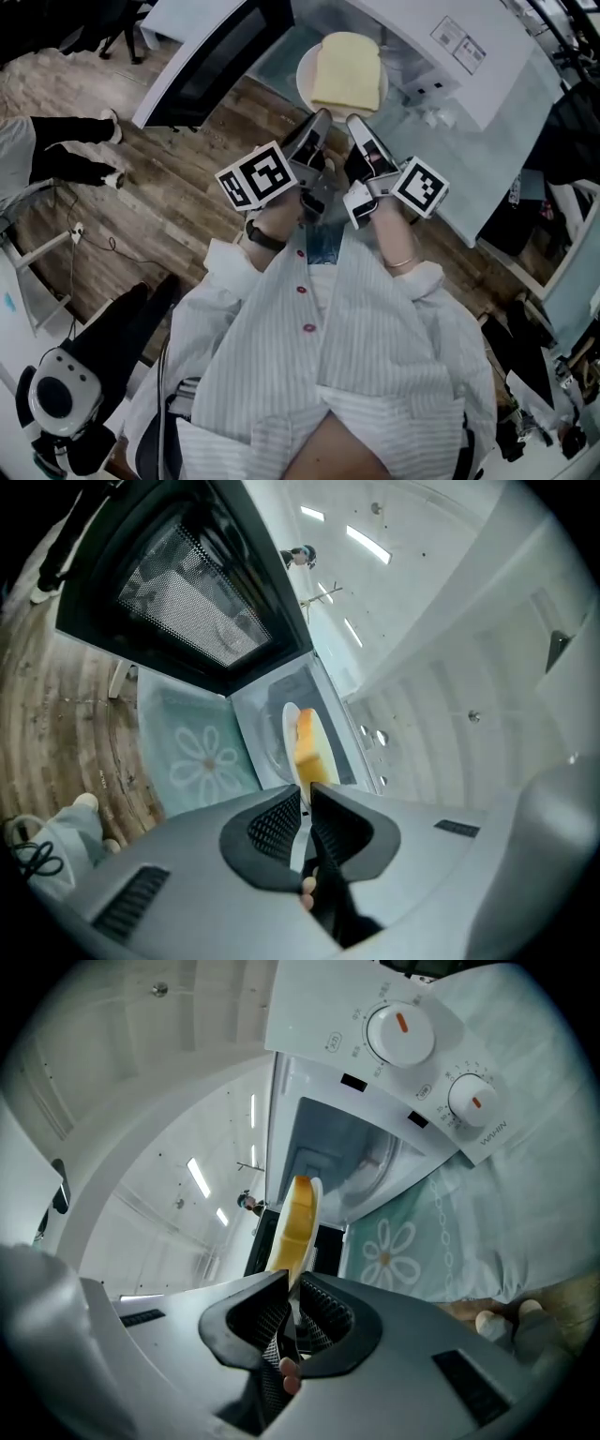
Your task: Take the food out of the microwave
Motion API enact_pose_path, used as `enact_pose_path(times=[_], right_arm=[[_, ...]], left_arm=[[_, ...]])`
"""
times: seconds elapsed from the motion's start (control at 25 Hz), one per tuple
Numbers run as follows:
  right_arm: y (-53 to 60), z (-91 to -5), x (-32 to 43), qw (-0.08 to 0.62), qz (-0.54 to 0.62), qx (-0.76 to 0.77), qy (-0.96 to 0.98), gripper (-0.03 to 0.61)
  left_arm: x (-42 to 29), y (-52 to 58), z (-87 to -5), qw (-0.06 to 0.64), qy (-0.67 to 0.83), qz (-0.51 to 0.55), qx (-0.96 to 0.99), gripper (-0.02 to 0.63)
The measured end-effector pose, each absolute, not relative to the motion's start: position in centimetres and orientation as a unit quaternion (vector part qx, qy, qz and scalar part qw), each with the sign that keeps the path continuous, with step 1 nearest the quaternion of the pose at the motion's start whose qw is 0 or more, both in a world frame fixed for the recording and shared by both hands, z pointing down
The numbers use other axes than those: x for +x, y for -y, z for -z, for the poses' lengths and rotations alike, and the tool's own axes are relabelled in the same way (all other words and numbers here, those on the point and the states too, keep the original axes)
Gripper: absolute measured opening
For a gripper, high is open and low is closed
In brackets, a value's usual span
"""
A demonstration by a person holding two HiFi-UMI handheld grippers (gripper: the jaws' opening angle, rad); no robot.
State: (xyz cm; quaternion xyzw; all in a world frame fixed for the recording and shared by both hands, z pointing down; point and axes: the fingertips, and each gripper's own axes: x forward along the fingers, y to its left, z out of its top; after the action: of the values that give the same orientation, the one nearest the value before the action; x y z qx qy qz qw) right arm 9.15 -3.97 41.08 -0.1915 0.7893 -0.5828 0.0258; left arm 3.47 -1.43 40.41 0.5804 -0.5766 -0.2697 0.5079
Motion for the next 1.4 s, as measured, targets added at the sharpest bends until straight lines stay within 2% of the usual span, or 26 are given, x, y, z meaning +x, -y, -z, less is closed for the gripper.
enact_pose_path(times=[0.8,1.4], right_arm=[[4.3,-36.5,9.9,0.087,0.575,-0.213,-0.785,0.058],[4.2,-35.1,9.6,0.102,0.565,-0.214,-0.790,0.058]], left_arm=[[4.2,2.6,-36.0,0.503,0.518,0.272,0.636,0.040],[3.8,2.6,-34.6,0.495,0.502,0.272,0.654,0.040]])
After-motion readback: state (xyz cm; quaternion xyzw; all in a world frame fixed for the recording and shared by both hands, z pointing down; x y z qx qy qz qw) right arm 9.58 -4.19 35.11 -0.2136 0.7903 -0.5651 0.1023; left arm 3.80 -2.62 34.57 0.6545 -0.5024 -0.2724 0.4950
